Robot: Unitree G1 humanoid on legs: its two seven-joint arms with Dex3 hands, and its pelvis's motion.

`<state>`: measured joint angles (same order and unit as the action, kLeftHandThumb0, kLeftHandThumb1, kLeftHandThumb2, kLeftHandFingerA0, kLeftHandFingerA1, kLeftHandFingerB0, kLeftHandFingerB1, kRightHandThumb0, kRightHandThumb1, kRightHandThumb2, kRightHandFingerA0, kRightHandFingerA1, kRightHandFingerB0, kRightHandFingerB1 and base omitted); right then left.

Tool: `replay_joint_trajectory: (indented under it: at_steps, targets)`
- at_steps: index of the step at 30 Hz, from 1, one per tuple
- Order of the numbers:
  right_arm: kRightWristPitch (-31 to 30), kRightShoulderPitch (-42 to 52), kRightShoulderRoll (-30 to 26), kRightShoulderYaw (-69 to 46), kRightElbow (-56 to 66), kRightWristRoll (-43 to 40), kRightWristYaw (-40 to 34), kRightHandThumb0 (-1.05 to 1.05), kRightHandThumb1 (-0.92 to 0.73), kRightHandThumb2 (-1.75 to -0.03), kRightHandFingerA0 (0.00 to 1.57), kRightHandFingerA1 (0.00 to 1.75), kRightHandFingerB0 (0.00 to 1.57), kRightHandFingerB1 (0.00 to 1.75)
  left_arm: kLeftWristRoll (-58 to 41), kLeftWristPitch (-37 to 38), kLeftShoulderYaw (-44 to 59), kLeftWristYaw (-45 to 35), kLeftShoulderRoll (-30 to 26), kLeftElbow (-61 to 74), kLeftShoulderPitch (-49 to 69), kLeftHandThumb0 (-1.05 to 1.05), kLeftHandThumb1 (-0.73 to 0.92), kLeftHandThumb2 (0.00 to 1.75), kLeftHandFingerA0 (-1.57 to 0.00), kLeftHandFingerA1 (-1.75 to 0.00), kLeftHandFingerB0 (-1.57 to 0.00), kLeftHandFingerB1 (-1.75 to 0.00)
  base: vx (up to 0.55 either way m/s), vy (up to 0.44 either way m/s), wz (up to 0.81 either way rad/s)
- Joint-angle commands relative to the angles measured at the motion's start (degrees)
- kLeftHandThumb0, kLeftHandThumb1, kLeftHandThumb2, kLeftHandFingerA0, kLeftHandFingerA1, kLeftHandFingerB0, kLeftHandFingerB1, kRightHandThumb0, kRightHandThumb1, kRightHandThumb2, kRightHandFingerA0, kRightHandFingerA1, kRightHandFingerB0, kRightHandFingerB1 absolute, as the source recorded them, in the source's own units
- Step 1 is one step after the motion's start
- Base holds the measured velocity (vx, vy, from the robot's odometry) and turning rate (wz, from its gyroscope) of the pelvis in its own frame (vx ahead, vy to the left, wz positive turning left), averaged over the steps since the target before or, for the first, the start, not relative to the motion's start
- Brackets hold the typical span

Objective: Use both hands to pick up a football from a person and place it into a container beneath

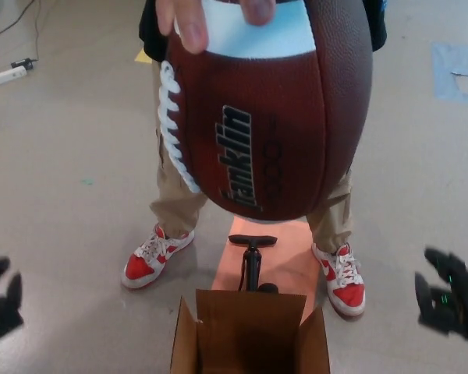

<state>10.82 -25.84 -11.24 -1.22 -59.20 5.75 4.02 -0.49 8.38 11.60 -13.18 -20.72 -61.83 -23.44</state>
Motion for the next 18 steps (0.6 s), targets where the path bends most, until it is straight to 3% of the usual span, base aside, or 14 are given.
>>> replay_joint_trajectory:
  at_steps: [1,2,3,4,5,6,7,12,16,17,18]
  targets:
    - [11.5,-3.1,-0.9,-3.8,-2.8,-3.9,3.0,-0.82,-0.74,-1.1,0.07,0.36,0.06,0.22,-8.1,5.7,7.0,-10.3,-2.7,-4.0,-3.3,-0.81,0.68,1.05,0.0,-0.17,0.0,-0.15,0.11,-0.002,0.01]
    - [12.2,-3.1,-0.8,-4.6,-2.5,-4.6,3.2,-0.89,-0.78,-1.12,0.09,0.31,0.08,0.18,-8.3,6.1,7.6,-10.7,-2.7,-3.8,-3.3,-0.8,0.64,0.87,0.0,-0.15,0.0,-0.11,0.1,-0.002,0.01]
    - [12.6,-3.1,-0.8,-5.1,-2.4,-5.0,3.5,-0.89,-0.78,-1.12,0.09,0.31,0.08,0.18,-8.6,6.2,8.0,-11.0,-2.6,-3.7,-3.3,-0.8,0.64,0.87,0.0,-0.15,0.0,-0.11,0.1,-0.002,0.01]
    - [14.4,-2.3,-0.4,-7.8,-0.3,-8.4,5.7,-0.9,-0.79,-1.13,0.08,0.21,0.07,0.14,-10.3,6.9,9.6,-12.2,-2.5,-2.4,-2.9,-0.8,0.81,0.64,0.0,-0.17,0.0,-0.12,0.1,-0.004,0.02]
    - [15.2,-1.6,-0.2,-9.3,1.4,-10.5,7.3,-0.94,-0.82,-1.14,0.07,0.15,0.06,0.09,-11.3,7.0,10.5,-12.8,-2.4,-1.5,-2.6,-0.84,0.65,0.91,0.0,-0.12,0.0,-0.08,0.1,-0.004,0.02]
    - [15.6,-1.2,0.0,-10.3,2.5,-11.6,8.3,-0.94,-0.82,-1.14,0.07,0.15,0.06,0.09,-11.6,6.9,11.1,-13.2,-2.4,-1.0,-2.4,-0.84,0.65,0.91,0.0,-0.12,0.0,-0.08,0.1,-0.005,0.02]
    - [15.4,0.2,0.3,-11.6,6.2,-13.5,9.4,-0.95,-0.82,-1.14,0.07,0.15,0.06,0.09,-12.6,7.3,12.0,-14.3,-2.5,0.8,-1.8,-0.88,0.69,1.02,0.0,-0.1,0.0,-0.07,0.1,-0.004,0.01]
    - [11.8,10.6,1.2,-14.5,31.4,-20.8,12.5,-0.92,-0.8,-1.14,0.0,0.11,0.0,0.09,-18.9,6.8,15.7,-21.8,-2.9,18.0,5.6,-0.9,0.7,1.05,0.0,-0.09,0.0,-0.08,0.1,-0.005,0.01]
    - [9.0,14.7,1.4,-13.9,43.9,-23.2,13.0,-0.88,-0.74,-1.11,0.0,0.16,0.0,0.14,-22.4,3.2,15.6,-25.8,-3.2,31.6,10.8,-0.92,0.65,1.01,0.0,-0.06,0.0,-0.08,0.09,-0.006,0.01]
    - [9.1,15.5,1.0,-13.4,46.3,-23.2,13.4,-0.89,-0.69,-0.89,0.02,0.17,0.0,0.06,-23.5,2.2,15.4,-27.1,-3.3,35.1,11.9,-0.91,0.62,0.99,0.0,-0.06,0.0,-0.08,0.09,-0.006,0.01]
    - [9.5,16.3,0.5,-12.8,49.5,-23.1,14.0,-0.97,-0.7,-1.02,0.05,0.11,0.0,0.06,-25.1,0.9,14.9,-28.6,-3.6,40.2,13.5,-0.87,0.56,0.93,0.0,-0.04,0.0,-0.08,0.09,-0.006,0.01]
